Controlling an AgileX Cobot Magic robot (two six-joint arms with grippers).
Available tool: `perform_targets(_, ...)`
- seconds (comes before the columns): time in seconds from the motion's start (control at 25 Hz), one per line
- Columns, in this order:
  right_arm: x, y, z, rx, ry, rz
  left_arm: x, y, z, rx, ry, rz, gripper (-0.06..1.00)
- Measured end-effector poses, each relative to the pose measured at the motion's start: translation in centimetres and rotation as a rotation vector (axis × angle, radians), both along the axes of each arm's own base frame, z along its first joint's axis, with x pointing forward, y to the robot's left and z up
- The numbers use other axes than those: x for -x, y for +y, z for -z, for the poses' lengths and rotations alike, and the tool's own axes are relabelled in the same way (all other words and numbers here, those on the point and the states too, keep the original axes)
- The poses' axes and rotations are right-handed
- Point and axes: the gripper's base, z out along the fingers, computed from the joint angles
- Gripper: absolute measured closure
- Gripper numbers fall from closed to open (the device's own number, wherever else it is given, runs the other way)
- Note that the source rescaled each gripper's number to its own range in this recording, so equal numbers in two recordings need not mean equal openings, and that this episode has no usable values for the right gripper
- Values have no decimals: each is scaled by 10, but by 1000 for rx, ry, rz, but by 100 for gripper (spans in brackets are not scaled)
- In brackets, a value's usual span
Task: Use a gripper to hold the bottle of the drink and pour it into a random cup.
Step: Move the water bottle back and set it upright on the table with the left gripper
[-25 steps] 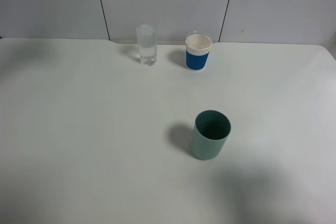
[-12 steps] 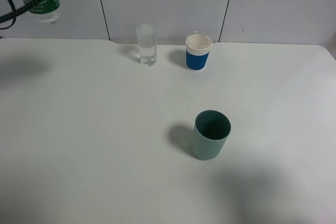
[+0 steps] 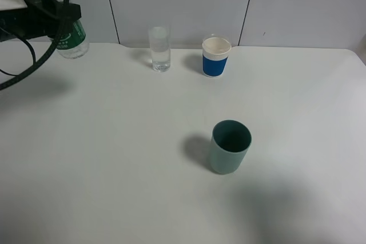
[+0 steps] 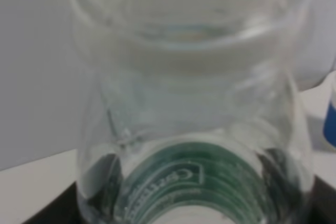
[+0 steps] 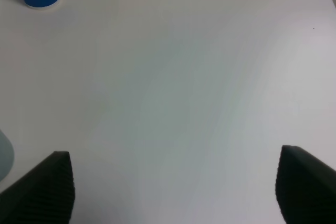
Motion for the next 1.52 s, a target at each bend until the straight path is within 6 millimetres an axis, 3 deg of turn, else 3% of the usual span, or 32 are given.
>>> perform_targets(0.24, 0, 0, 0, 0, 0, 0, 0, -3, 27, 6, 48, 34, 91)
perform_targets(0.92, 0, 0, 0, 0, 0, 0, -29, -18, 104, 1, 114, 146, 91)
perform_targets(1.52, 0, 0, 0, 0, 0, 0, -33, -23, 141, 18, 135, 192, 91)
